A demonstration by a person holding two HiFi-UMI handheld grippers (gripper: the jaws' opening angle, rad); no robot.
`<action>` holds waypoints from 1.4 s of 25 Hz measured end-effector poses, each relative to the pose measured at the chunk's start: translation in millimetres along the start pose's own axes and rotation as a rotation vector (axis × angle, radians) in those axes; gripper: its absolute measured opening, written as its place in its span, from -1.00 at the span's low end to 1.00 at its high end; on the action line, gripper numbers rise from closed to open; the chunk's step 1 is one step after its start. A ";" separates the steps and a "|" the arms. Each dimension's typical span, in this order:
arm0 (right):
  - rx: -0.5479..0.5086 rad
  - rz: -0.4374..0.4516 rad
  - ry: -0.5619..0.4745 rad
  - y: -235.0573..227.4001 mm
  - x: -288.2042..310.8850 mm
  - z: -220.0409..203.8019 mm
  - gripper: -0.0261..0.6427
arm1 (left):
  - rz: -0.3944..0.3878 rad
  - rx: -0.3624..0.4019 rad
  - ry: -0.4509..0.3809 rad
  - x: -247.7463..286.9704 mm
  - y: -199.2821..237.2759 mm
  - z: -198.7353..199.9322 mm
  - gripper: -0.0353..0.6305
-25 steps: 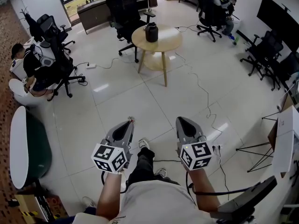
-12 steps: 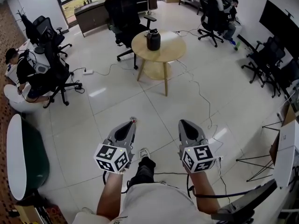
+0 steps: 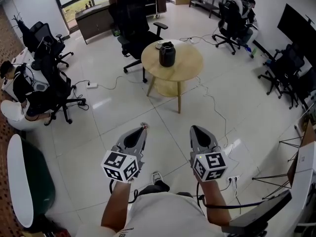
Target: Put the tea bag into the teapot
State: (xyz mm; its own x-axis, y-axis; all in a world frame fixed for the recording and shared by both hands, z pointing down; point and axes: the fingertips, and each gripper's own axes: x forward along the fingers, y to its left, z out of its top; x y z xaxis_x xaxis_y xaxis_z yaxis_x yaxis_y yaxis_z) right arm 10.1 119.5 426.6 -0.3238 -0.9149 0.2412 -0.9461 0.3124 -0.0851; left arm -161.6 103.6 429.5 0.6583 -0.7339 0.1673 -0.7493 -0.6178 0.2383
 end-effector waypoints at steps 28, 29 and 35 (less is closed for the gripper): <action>0.004 0.013 -0.027 -97.1 204.9 61.4 -0.93 | -0.005 0.007 0.011 185.3 111.7 55.8 -0.85; 0.004 0.014 -0.027 -106.5 215.1 64.4 -0.93 | -0.004 0.010 0.011 198.6 115.7 59.9 -0.85; 0.009 0.012 -0.032 -166.1 265.9 88.4 -0.93 | 0.001 0.011 0.017 274.3 137.5 87.4 -0.85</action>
State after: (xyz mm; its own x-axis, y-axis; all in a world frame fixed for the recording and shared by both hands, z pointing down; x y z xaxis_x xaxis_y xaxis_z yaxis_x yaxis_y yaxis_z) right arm 81.3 -198.3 419.4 -0.3349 -0.9187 0.2093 -0.9420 0.3215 -0.0961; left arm -90.3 -207.3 424.5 0.6588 -0.7295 0.1842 -0.7506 -0.6204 0.2276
